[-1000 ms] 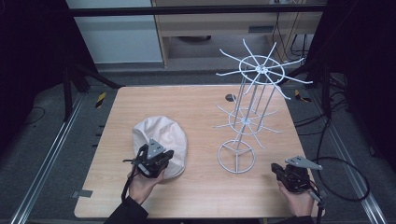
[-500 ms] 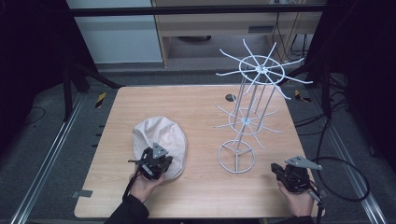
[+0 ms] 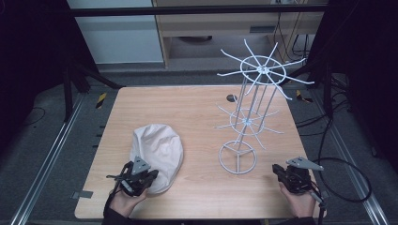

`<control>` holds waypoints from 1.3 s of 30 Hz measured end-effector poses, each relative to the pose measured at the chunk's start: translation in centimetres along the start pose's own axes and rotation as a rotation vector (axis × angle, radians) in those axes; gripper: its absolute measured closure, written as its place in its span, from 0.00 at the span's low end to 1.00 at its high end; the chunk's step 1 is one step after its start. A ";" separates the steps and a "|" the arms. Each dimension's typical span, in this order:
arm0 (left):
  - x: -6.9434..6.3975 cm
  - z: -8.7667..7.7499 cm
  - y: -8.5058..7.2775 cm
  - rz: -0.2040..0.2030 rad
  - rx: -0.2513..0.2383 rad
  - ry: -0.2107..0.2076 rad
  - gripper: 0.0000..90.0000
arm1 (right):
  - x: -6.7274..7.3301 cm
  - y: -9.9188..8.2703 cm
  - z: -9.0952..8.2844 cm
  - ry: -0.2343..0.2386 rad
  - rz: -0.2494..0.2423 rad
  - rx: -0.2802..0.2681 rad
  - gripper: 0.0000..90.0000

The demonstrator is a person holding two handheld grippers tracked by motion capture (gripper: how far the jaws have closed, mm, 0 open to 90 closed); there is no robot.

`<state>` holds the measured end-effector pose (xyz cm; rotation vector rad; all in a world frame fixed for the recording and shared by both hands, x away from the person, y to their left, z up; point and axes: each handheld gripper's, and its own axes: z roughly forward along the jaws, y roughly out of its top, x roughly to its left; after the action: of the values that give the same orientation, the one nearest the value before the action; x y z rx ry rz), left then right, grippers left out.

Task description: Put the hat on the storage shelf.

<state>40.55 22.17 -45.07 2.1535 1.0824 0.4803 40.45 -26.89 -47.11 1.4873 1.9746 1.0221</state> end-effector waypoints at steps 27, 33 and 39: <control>4.4 -4.8 2.0 -0.164 -0.151 0.123 0.69 | 0.0 0.0 0.1 0.005 0.007 0.004 0.92; 5.6 -2.7 3.1 -0.203 -0.085 0.155 0.58 | -0.1 0.0 0.1 0.006 0.012 0.005 0.90; 5.8 -1.3 3.4 -0.207 -0.021 0.167 0.56 | -0.2 0.0 0.1 0.008 0.005 0.006 0.90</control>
<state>45.12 25.90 -41.63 1.9834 1.3693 0.5799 40.61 -27.05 -47.18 1.4944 1.9819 1.0274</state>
